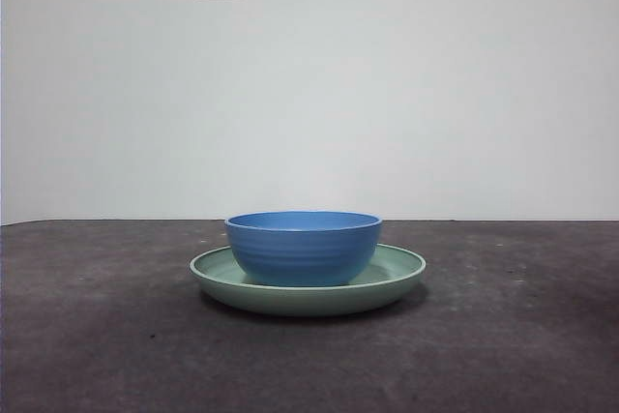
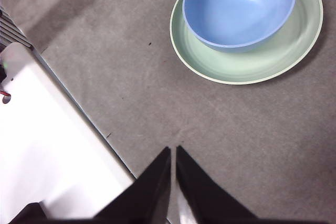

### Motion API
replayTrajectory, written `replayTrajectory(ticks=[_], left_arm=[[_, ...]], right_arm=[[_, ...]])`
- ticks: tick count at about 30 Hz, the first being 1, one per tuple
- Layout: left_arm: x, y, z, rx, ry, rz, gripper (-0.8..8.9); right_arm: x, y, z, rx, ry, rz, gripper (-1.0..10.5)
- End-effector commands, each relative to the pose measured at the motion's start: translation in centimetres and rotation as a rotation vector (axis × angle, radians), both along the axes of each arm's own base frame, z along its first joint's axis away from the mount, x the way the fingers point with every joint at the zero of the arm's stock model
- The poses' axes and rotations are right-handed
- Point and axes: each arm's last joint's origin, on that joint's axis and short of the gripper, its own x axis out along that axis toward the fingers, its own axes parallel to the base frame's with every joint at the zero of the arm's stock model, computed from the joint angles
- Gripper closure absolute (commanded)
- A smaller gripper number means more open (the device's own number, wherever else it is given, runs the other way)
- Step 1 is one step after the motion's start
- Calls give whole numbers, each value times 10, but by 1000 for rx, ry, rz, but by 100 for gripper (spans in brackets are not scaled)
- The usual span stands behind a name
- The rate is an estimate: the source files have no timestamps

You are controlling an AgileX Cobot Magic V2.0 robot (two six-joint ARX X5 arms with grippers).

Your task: Pick up the blue bowl, put it on the green plate, put it on desk

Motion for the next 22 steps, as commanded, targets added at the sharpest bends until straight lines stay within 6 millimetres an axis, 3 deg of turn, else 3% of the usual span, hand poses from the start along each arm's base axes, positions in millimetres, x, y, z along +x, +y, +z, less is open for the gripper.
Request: replayTrajectory(ticks=[1, 15, 22], left_arm=[[1, 0, -8, -11, 28, 5, 803], [1, 0, -8, -11, 28, 5, 803], [1, 0, -8, -11, 28, 5, 803]], right_arm=[[1, 2, 3, 6, -16, 13, 936], [0, 2, 4, 11, -24, 13, 935], [-1, -11, 15, 71, -107, -52, 936]])
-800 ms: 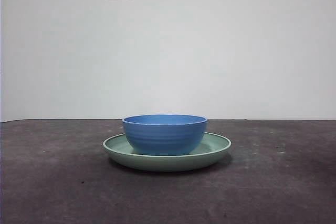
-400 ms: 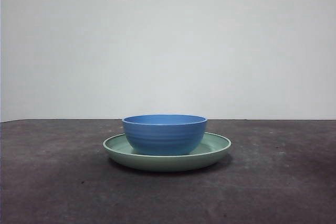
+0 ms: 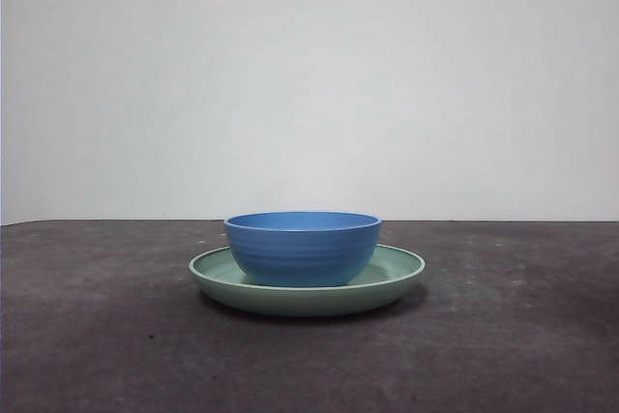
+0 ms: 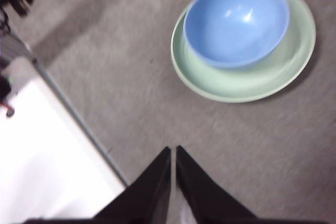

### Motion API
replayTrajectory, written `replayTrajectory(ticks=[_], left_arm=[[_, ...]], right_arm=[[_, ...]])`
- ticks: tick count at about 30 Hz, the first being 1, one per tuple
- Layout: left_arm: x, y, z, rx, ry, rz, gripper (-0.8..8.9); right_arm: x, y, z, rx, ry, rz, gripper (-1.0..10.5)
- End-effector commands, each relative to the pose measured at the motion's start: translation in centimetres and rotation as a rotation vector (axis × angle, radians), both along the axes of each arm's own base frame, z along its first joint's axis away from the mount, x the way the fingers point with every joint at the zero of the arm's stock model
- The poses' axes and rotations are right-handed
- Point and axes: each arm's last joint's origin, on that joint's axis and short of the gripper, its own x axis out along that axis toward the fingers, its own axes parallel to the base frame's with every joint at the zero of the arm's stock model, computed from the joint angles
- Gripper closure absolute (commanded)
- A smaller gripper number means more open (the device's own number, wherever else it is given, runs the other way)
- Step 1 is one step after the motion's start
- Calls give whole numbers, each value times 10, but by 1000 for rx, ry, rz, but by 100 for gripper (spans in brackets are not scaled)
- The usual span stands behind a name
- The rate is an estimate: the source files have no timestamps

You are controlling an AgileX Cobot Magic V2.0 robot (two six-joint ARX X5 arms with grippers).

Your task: Pick up the blue bowl, put it on the green plate, put it on desk

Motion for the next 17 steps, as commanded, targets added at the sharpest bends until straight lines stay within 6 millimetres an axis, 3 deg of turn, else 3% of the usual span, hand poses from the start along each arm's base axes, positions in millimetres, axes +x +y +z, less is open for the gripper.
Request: replayTrajectory(ticks=[1, 6, 11, 14, 17], left_arm=[[1, 0, -8, -10, 28, 5, 803], [1, 0, -8, -10, 28, 5, 803], [1, 0, -8, -10, 28, 5, 803], [1, 0, -8, -10, 28, 5, 803], [1, 0, -8, -10, 28, 5, 803]], right_arm=[[2, -8, 8, 29, -42, -43, 935], [0, -39, 19, 30, -183, -208, 935], [-7, -66, 29, 58, -449, -377, 935], [-18, -77, 19, 63, -584, -458, 936], [-24, -84, -4, 51, -684, -515, 935]])
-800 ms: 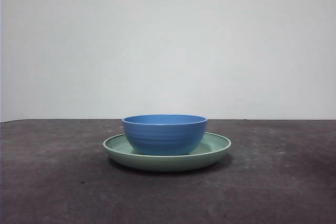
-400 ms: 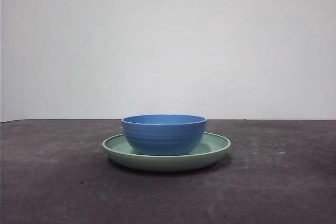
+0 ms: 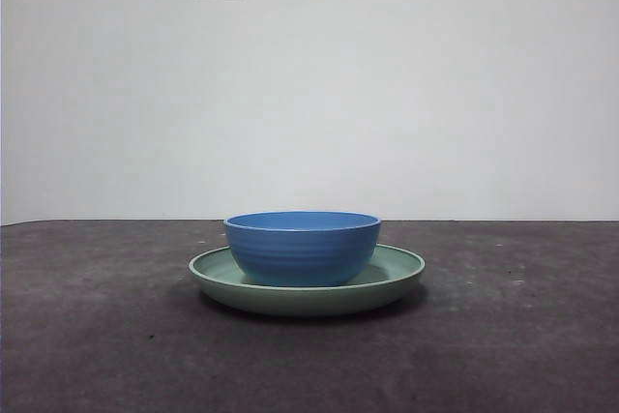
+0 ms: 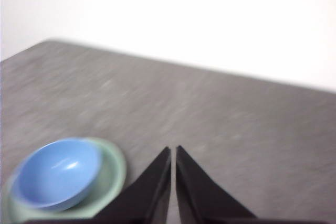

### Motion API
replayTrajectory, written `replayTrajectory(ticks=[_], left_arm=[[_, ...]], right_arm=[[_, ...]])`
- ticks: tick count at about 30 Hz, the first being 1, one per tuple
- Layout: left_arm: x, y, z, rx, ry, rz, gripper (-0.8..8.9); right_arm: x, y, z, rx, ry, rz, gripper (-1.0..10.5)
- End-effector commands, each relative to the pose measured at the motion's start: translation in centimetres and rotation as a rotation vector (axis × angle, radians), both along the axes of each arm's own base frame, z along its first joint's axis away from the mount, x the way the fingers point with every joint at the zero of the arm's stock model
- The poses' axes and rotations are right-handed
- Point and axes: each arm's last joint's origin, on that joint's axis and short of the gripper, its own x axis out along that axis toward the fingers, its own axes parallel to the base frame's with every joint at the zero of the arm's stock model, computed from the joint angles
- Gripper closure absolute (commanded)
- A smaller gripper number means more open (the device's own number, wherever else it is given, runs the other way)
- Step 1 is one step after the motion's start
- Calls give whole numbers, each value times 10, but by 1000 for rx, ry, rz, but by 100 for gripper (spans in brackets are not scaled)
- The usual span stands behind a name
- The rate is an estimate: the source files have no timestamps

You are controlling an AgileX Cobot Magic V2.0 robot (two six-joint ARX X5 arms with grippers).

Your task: Pick up the blue bowl, put it on the green plate, put it on desk

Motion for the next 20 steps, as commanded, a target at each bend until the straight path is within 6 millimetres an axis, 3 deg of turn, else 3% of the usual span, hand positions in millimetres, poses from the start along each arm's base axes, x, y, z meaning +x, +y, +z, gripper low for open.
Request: replayTrajectory(ticks=[1, 10, 15, 20], left_arm=[[1, 0, -8, -10, 28, 5, 803], [1, 0, -8, -10, 28, 5, 803], [1, 0, -8, -10, 28, 5, 803], [1, 0, -8, -10, 28, 5, 803]], right_arm=[[-2, -4, -23, -40, -82, -42, 936], [-1, -8, -115, -57, -204, -85, 936], [-1, -8, -148, -56, -198, -85, 936], [-1, -8, -165, -56, -182, -86, 936]])
